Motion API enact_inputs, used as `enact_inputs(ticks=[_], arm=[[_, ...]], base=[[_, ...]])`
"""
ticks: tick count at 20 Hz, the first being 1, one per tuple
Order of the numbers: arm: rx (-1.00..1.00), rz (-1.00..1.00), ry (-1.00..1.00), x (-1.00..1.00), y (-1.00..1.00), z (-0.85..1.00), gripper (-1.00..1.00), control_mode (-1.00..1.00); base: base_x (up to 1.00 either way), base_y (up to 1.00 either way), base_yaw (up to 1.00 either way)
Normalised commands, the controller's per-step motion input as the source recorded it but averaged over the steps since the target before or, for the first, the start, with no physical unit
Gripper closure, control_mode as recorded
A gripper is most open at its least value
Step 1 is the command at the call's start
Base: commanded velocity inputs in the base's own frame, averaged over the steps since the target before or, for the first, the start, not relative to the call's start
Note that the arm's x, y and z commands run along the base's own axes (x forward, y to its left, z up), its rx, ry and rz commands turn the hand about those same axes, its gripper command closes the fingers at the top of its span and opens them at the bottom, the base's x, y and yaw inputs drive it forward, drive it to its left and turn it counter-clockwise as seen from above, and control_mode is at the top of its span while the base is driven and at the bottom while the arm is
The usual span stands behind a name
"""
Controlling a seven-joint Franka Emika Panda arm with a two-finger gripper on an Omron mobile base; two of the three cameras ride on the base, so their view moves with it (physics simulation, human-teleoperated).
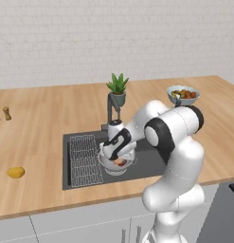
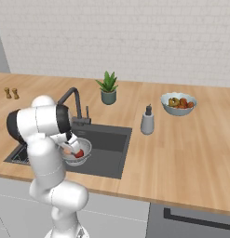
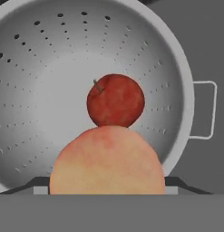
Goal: Put the colander in the sink, put the mango, peach, apple in the colander, and turn on the sink faucet and pour water over the colander.
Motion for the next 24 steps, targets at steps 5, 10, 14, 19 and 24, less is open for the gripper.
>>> enact_inputs(ticks=[5,10,14,19,24], arm=[[-0.03,0.0,0.0,0.24,0.0,-0.27,1.0,-1.0],[-0.01,0.0,0.0,0.23,0.0,-0.2,1.0,-1.0],[0.0,0.0,0.0,0.2,0.0,-0.19,1.0,-1.0],[0.0,0.0,0.0,0.04,0.0,-0.22,-1.0,-1.0],[0.0,0.0,0.0,0.0,0.0,0.0,-1.0,-1.0]], base=[[0.0,0.0,0.0],[0.0,0.0,0.0],[0.0,0.0,0.0],[0.0,0.0,0.0],[0.0,0.0,0.0]])
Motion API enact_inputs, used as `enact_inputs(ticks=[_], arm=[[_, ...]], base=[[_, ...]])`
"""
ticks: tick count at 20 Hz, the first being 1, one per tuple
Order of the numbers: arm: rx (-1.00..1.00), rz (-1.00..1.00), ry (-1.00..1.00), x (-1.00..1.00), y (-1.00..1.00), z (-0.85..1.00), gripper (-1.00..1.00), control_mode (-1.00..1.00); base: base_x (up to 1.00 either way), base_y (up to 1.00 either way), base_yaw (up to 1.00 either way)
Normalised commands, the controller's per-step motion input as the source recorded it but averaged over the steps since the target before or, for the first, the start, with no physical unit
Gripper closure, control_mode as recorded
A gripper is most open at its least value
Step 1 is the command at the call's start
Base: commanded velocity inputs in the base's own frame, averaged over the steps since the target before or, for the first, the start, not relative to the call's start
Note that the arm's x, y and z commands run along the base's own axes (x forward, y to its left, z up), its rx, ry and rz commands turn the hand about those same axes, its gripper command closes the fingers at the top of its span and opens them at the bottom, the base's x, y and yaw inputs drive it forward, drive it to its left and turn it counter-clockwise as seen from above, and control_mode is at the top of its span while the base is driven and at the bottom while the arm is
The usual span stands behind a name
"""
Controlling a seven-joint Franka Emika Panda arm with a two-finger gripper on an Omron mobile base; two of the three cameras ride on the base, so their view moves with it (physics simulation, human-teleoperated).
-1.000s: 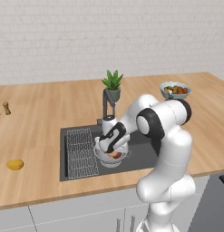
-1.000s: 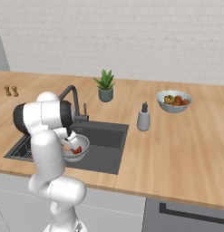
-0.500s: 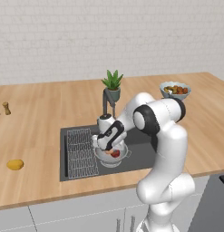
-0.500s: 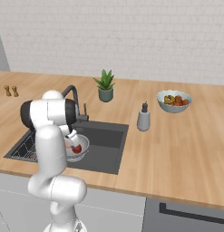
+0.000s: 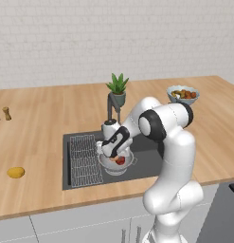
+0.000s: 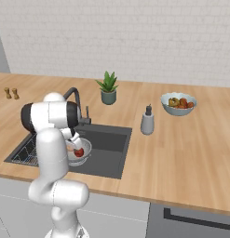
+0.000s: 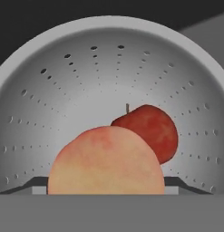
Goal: Put the colander in the sink, put the mango, peach, apple in the colander, and turn on the sink faucet and pour water over the colander.
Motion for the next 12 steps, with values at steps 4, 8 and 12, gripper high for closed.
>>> enact_inputs(ticks=[4,8,12], arm=[[0.0,0.0,0.0,0.0,0.0,0.0,-1.0,-1.0],[0.0,0.0,0.0,0.01,0.0,0.06,-1.0,-1.0],[-0.03,0.0,-0.05,-0.33,0.0,0.25,-1.0,-1.0]], base=[[0.0,0.0,0.0],[0.0,0.0,0.0],[0.0,0.0,0.0]])
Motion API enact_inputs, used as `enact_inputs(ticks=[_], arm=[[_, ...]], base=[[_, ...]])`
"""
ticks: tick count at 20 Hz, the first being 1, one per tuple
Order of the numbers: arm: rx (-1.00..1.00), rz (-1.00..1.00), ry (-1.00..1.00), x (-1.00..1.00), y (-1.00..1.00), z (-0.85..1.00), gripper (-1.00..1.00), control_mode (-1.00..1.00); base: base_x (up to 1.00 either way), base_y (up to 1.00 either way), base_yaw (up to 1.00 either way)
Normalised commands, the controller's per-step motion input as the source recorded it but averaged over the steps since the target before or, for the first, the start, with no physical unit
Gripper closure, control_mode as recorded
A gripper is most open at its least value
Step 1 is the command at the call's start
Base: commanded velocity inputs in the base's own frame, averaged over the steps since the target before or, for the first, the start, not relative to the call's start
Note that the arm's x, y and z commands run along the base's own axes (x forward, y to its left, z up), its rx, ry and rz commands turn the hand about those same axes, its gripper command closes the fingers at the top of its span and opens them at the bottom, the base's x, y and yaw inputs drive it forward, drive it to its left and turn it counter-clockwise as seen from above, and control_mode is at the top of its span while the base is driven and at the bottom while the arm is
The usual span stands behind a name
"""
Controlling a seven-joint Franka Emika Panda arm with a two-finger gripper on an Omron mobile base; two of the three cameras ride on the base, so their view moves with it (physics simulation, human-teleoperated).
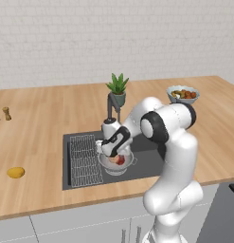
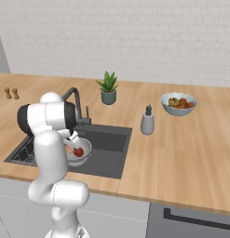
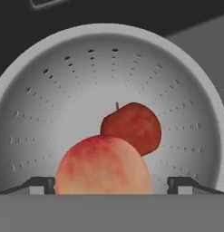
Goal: Put the colander in the sink, put the mango, peach, apple in the colander, and turn on the sink faucet and pour water over the colander.
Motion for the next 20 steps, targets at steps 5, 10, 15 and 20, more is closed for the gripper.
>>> enact_inputs(ticks=[5,10,15,20], arm=[[-0.02,0.0,-0.09,-0.5,0.03,0.37,-1.0,-1.0],[-0.01,0.0,-0.01,-0.44,0.21,0.58,-1.0,-1.0],[0.0,0.0,0.0,-0.29,0.37,0.68,-1.0,-1.0],[0.0,0.0,0.0,-0.3,0.54,0.56,-1.0,-1.0]], base=[[0.0,0.0,0.0],[0.0,0.0,0.0],[0.0,0.0,0.0],[0.0,0.0,0.0]])
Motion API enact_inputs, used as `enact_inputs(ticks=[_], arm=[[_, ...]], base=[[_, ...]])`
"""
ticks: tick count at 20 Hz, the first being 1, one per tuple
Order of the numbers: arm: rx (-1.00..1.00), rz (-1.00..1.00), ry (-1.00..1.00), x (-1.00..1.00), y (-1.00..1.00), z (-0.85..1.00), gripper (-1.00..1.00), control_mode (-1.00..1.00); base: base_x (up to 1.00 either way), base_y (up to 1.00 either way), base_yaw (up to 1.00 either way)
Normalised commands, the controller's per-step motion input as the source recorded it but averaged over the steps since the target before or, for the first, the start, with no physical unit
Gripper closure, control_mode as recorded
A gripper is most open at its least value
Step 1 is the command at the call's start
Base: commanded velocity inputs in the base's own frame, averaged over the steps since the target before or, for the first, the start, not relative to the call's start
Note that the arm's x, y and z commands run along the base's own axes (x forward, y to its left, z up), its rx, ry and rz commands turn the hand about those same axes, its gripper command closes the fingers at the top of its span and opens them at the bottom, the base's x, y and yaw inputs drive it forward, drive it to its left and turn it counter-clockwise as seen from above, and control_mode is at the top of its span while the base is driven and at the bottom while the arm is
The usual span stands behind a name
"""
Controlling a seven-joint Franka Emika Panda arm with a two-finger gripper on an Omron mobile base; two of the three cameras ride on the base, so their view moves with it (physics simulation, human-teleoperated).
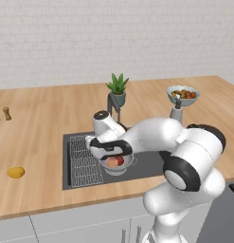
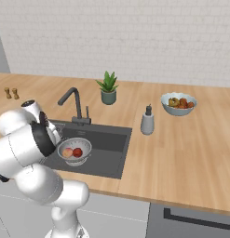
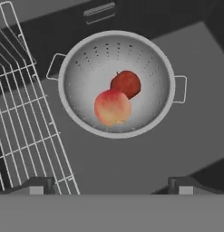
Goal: Put the colander in the sink, put the mango, peach, apple in the colander, and turn on the sink faucet and pour water over the colander.
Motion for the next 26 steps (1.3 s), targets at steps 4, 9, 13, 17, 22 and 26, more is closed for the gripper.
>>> enact_inputs(ticks=[4,9,13,17,22,26], arm=[[0.0,0.04,0.03,-0.18,0.82,0.41,-1.0,-1.0],[0.0,0.13,0.05,-0.08,0.86,0.13,-1.0,-1.0],[0.0,0.17,0.01,0.0,0.91,0.0,-1.0,-1.0],[0.0,0.25,0.04,0.04,0.8,0.0,-1.0,-1.0],[0.0,0.26,0.0,0.0,0.66,-0.1,-1.0,-1.0],[0.0,0.16,0.0,0.12,0.63,-0.17,-1.0,-1.0]], base=[[0.0,0.0,0.0],[0.0,0.0,0.0],[0.0,0.0,0.0],[0.0,0.0,0.0],[0.0,0.0,0.0],[0.0,0.0,0.0]])
